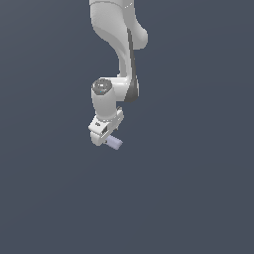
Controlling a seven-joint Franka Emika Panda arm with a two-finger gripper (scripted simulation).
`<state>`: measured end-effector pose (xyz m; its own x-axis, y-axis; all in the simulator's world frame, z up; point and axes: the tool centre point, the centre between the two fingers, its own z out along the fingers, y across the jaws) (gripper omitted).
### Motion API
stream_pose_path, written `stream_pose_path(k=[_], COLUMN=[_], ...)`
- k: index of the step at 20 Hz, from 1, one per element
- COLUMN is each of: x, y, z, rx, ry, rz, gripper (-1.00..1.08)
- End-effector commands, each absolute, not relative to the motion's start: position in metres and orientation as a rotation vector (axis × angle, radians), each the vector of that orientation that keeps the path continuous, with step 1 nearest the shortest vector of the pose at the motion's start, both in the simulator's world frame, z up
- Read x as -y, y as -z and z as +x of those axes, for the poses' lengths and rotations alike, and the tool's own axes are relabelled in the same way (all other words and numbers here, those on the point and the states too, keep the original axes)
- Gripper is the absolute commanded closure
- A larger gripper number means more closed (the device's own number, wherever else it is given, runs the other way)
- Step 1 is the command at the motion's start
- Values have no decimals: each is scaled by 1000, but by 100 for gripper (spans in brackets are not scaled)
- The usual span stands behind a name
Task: Pick up the object and move it to a goal position.
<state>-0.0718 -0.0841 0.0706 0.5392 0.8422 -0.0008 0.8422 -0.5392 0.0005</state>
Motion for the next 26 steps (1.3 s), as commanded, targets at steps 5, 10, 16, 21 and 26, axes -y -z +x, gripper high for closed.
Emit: stream_pose_path(k=[5,10,16,21,26], x=[84,84,84,84,84], y=[-69,-58,-29,-19,-19], z=[-73,-73,-74,-74,-74], rx=[-1524,-1526,-1529,-1530,-1530], ry=[0,0,0,0,0], rz=[2747,2746,2745,2744,2744], gripper=[-92,-92,-92,-92,108])
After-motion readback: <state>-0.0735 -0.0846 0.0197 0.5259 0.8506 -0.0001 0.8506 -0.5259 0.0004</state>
